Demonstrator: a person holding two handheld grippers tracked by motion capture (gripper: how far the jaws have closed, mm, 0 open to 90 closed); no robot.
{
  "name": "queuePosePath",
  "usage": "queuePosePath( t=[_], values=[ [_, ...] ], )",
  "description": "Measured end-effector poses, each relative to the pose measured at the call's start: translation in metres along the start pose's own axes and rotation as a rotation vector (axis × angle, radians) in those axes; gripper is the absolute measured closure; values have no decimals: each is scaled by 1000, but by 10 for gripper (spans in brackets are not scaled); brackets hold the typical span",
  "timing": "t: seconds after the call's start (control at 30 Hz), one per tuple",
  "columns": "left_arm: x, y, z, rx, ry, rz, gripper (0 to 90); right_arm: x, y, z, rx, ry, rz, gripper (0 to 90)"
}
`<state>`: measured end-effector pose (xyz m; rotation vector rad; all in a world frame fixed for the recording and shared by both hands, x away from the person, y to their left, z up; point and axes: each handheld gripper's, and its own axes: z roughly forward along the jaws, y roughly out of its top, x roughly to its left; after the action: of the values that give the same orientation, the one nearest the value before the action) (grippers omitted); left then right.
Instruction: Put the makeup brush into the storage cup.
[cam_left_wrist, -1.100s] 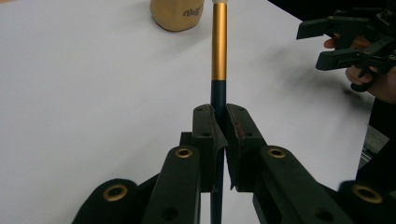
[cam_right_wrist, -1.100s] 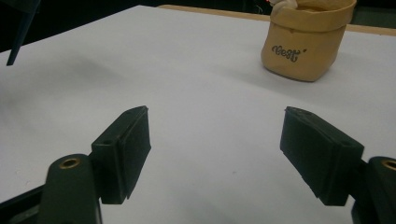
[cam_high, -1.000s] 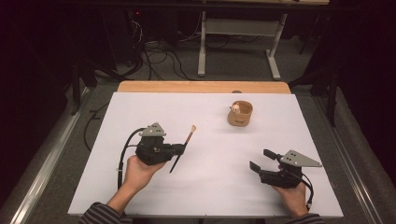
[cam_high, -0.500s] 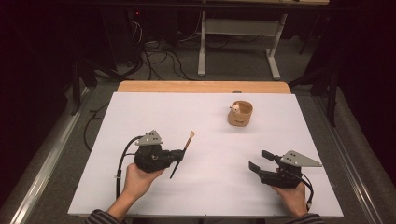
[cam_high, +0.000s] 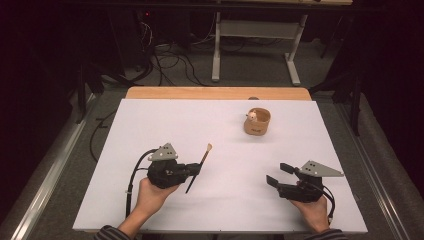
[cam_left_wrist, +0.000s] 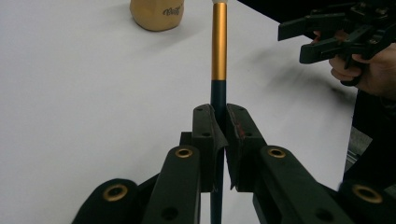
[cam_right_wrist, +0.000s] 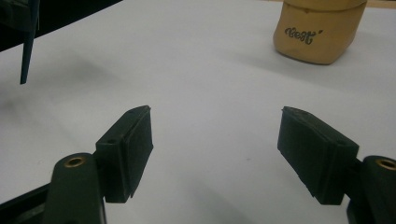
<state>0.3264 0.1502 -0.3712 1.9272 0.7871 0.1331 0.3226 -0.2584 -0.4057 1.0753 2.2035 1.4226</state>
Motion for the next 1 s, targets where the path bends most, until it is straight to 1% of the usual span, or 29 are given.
queuePosePath(
  t=[0.1,0.13,0.17,0.27,0.37,0.5,0.6,0.67,0.77,0.9,1.0],
  values=[
    [-1,0,-1,-11,-5,3,832,1,0,1,18,8,-11,272],
    [-1,1,-1,-10,-8,5,832,2,1,1,22,11,-1,270],
    [-2,1,0,-11,-9,9,832,3,1,1,24,14,-7,269],
    [-4,1,1,-12,-17,16,832,6,4,1,20,23,-5,266],
    [-6,4,1,-12,-5,38,831,7,6,2,26,32,3,263],
    [-7,6,2,-11,-11,46,832,7,8,1,23,23,9,263],
    [-6,6,4,-8,-13,47,832,9,11,1,16,18,-2,265],
    [-7,6,5,-8,-14,50,832,11,13,1,-1,0,-5,275],
    [-9,8,7,-8,-14,61,832,11,16,0,-11,-26,-21,274],
    [-15,10,10,-5,-26,78,832,12,17,-1,-15,-31,-15,276],
    [-17,11,13,0,-34,80,832,14,18,-2,-24,-29,-20,298]
  ],
)
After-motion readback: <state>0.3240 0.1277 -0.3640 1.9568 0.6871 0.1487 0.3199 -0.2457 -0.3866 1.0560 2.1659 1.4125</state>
